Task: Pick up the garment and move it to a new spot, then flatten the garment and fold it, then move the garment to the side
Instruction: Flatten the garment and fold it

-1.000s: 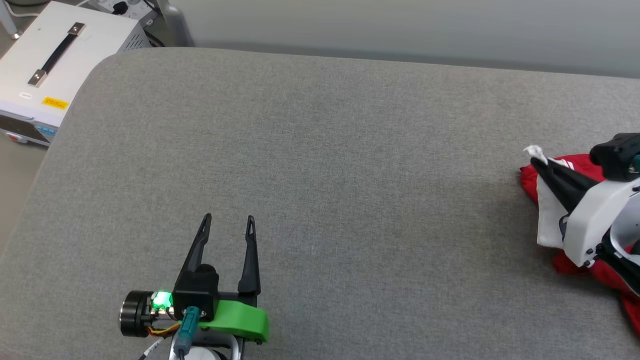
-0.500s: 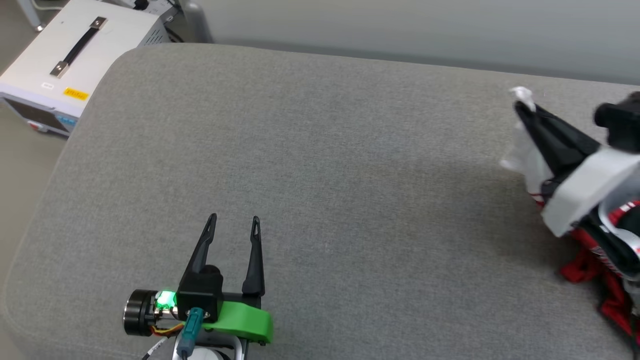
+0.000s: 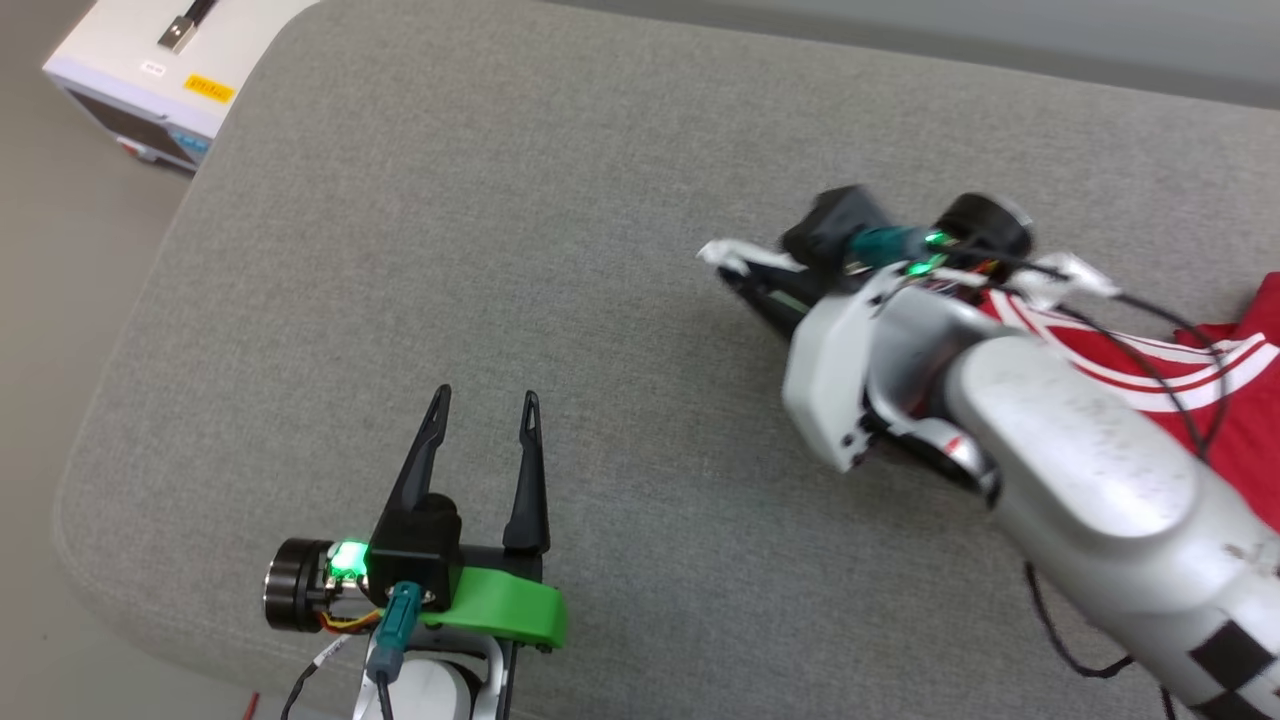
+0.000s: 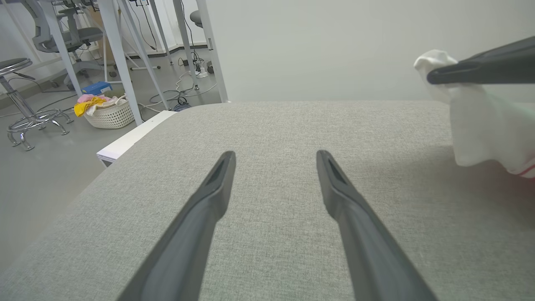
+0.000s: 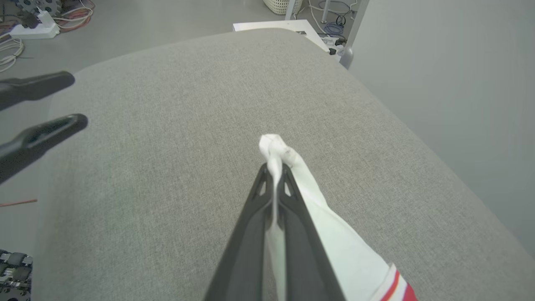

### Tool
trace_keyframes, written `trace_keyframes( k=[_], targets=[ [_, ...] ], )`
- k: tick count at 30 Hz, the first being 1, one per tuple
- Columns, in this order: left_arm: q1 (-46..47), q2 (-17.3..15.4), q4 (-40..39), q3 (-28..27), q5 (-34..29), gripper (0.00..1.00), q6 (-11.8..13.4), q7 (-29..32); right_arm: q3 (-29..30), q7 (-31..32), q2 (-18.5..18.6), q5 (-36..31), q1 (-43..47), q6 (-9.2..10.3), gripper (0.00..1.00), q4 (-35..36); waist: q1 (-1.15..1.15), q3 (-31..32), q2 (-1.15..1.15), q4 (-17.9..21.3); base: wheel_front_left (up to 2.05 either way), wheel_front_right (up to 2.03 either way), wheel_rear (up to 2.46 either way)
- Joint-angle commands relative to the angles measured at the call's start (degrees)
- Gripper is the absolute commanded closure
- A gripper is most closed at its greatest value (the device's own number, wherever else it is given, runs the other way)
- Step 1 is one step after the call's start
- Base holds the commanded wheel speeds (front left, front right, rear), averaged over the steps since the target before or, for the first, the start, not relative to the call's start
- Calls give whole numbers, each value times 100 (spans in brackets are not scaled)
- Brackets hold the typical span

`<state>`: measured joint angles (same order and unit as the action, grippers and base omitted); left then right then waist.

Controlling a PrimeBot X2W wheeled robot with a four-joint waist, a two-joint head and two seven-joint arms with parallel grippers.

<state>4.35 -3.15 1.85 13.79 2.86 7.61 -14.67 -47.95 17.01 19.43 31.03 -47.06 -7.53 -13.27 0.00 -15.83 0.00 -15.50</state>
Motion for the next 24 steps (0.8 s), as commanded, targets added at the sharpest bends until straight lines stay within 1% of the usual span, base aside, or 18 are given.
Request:
trace_keyframes(
  k=[1, 3, 6, 9, 11, 15, 18, 19, 20, 21, 24],
  targets=[
    [130, 24, -6, 49, 83, 0, 50, -33, -296, -66, -133, 63, -156, 4, 100, -266, 0, -206, 0, -192, 0, 0, 0],
    [189, 25, -3, 129, 139, 0, 85, -33, -770, -143, -275, 77, -302, 4, 100, -660, 0, -273, 0, -261, 0, 0, 0],
    [252, 26, 2, 191, 200, 0, 151, -33, -1279, -227, -451, 298, -364, 4, 100, -1176, 0, -343, 0, -335, 0, 0, 0],
    [275, 26, -1, 211, 234, 0, 209, -33, -1809, -229, -510, 491, -371, 4, 100, -1580, 0, -377, 0, -369, 0, 0, 0],
    [271, 26, 5, 202, 242, 0, 230, -33, -2168, -70, -510, 716, -311, 4, 100, -1855, 0, -386, 0, -364, 0, 0, 0],
    [260, 26, 19, 174, 240, 0, 253, -33, -2457, 135, -506, 957, -227, 4, 100, -2118, 0, -379, 0, -311, 0, 0, 0],
    [266, 26, 40, 133, 216, 0, 242, -33, -2499, -59, -562, 1065, -275, 4, 100, -2145, 0, -321, 0, -228, 0, 0, 0],
    [265, 26, 51, 119, 195, 0, 228, -33, -2505, -211, -580, 1077, -328, 4, 75, -2131, 0, -276, 0, -195, 0, 0, 0],
    [262, 26, 57, 106, 175, 0, 215, -33, -2504, -365, -591, 1090, -375, 4, 22, -2120, 0, -240, 0, -171, 0, 0, 0],
    [251, 26, 68, 84, 146, 0, 197, -33, -2477, -607, -598, 1088, -443, 4, 0, -2088, 0, -178, 0, -136, 0, 0, 0],
    [199, 26, 79, 4, 82, 0, 144, -33, -2302, -1223, -548, 1075, -530, 4, 0, -1940, 0, 10, 0, -39, 0, 0, 0]
  ],
)
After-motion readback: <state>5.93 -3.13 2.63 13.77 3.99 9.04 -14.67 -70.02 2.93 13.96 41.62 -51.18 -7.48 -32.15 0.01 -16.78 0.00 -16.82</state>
